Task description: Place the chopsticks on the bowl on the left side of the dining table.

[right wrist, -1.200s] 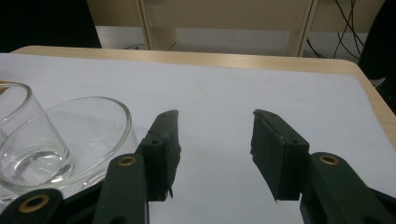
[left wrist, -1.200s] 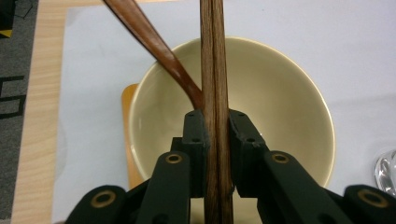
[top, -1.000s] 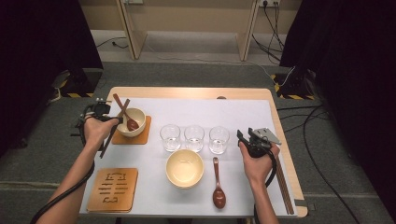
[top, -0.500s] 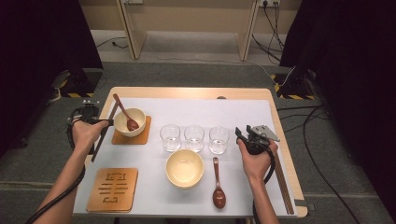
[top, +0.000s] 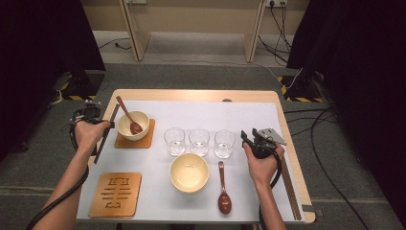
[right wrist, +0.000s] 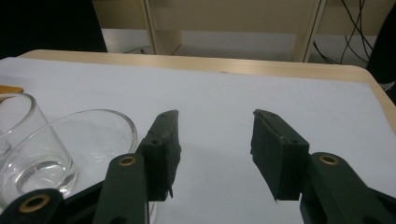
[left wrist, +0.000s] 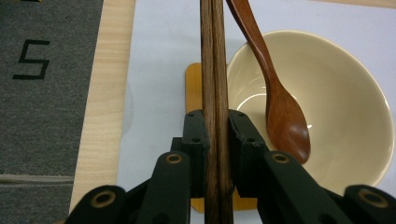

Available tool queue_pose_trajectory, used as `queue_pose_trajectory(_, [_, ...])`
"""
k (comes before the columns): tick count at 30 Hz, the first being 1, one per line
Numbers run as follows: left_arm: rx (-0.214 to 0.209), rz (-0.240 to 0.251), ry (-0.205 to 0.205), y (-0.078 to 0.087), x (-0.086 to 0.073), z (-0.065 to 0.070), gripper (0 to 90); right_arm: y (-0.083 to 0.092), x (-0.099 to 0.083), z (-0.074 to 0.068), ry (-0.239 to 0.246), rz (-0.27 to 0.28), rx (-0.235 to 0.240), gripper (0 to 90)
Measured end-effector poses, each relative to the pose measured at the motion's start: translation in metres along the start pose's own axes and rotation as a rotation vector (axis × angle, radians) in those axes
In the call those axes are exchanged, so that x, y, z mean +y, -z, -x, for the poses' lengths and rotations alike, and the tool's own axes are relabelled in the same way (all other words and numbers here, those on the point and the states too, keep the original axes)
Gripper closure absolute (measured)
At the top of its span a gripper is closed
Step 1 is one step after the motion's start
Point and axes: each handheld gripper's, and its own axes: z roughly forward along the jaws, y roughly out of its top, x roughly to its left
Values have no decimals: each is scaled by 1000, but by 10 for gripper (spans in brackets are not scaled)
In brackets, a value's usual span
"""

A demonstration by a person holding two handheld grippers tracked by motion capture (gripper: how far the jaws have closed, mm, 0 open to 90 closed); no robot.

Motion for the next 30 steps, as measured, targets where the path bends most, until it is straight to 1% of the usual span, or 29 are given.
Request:
queue_pose_trajectory(1, [-1, -5, -3, 0, 1, 0, 777, 0, 0, 0, 1, -1, -1, 520])
queue_pose_trajectory(5, [-1, -12, 6, -2, 3, 1, 777, 0, 0, 0, 1, -1, 0, 520])
queue_pose_trajectory(12, [-5, -9, 9, -4, 10, 6, 777, 0, 0, 1, 0, 0, 0, 520])
queue_pose_trajectory(24, [-16, -16, -6, -9, 15, 19, 777, 0, 0, 1, -8, 1, 0, 521])
queue_pose_trajectory(30, [-24, -21, -15, -12, 16, 25, 777, 0, 0, 2, 0, 2, -3, 520])
